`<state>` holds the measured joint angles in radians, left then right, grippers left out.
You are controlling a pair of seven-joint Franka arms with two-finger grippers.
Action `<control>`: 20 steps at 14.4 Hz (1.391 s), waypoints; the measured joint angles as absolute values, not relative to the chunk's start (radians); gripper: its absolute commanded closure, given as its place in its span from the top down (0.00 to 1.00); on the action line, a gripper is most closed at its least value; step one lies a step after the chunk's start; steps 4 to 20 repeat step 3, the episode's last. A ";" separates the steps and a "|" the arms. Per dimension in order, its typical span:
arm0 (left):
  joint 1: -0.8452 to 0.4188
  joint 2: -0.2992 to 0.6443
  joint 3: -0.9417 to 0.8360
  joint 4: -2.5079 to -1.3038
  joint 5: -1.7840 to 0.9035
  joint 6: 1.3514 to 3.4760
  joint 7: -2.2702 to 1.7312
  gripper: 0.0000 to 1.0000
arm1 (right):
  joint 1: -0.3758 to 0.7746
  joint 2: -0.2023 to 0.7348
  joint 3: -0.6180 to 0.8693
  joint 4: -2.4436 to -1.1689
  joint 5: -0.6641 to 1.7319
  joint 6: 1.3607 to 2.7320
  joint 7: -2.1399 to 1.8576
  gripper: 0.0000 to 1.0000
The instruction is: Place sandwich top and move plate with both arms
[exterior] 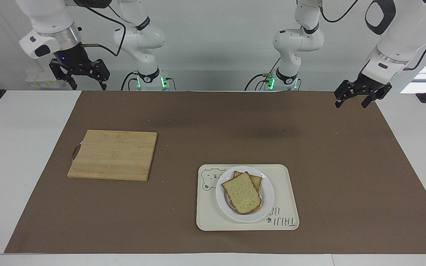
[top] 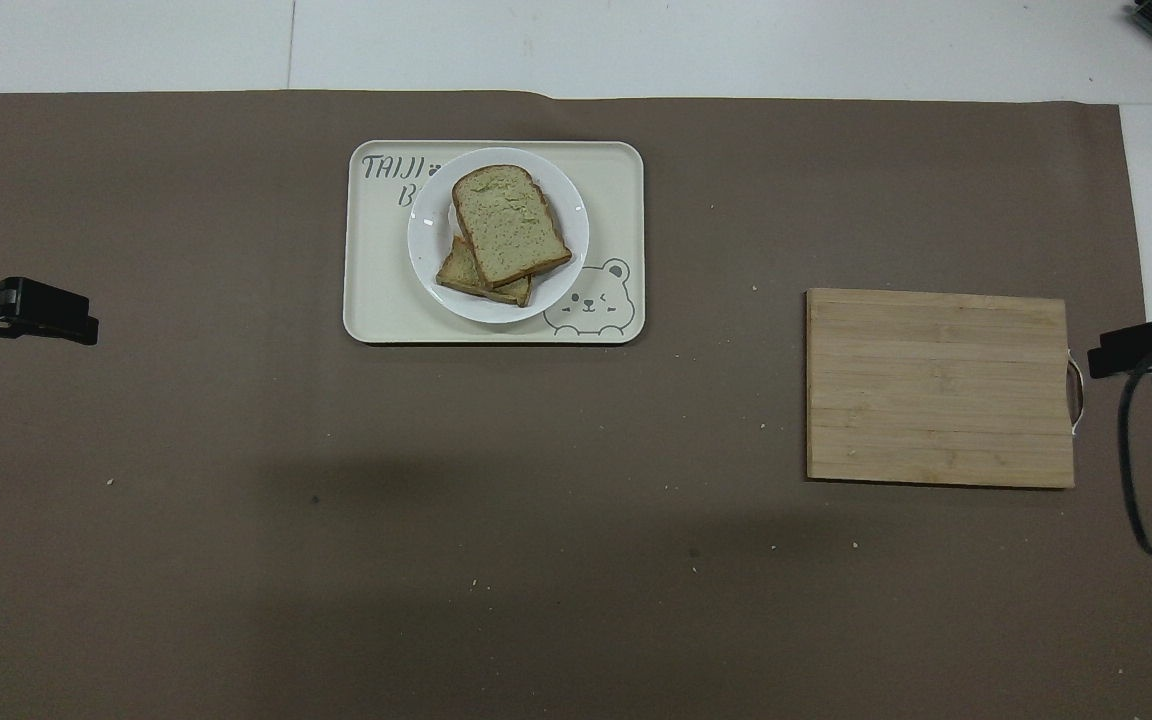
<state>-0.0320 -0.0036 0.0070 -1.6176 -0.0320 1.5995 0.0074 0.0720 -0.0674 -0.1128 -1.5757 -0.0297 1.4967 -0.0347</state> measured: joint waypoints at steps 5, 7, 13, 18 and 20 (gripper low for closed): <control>-0.032 -0.003 0.004 -1.618 -0.032 1.592 0.007 1.00 | 0.072 -0.067 -0.113 -1.576 -0.030 1.497 -0.035 1.00; -0.032 -0.003 0.004 -1.618 -0.032 1.592 0.007 1.00 | 0.072 -0.067 -0.113 -1.576 -0.030 1.497 -0.035 1.00; -0.032 -0.003 0.004 -1.618 -0.032 1.592 0.007 1.00 | 0.072 -0.067 -0.113 -1.576 -0.030 1.497 -0.035 1.00; -0.032 -0.003 0.004 -1.618 -0.032 1.592 0.007 1.00 | 0.072 -0.067 -0.113 -1.576 -0.030 1.497 -0.035 1.00; -0.032 -0.003 0.004 -1.618 -0.032 1.592 0.007 1.00 | 0.072 -0.067 -0.113 -1.576 -0.030 1.497 -0.035 1.00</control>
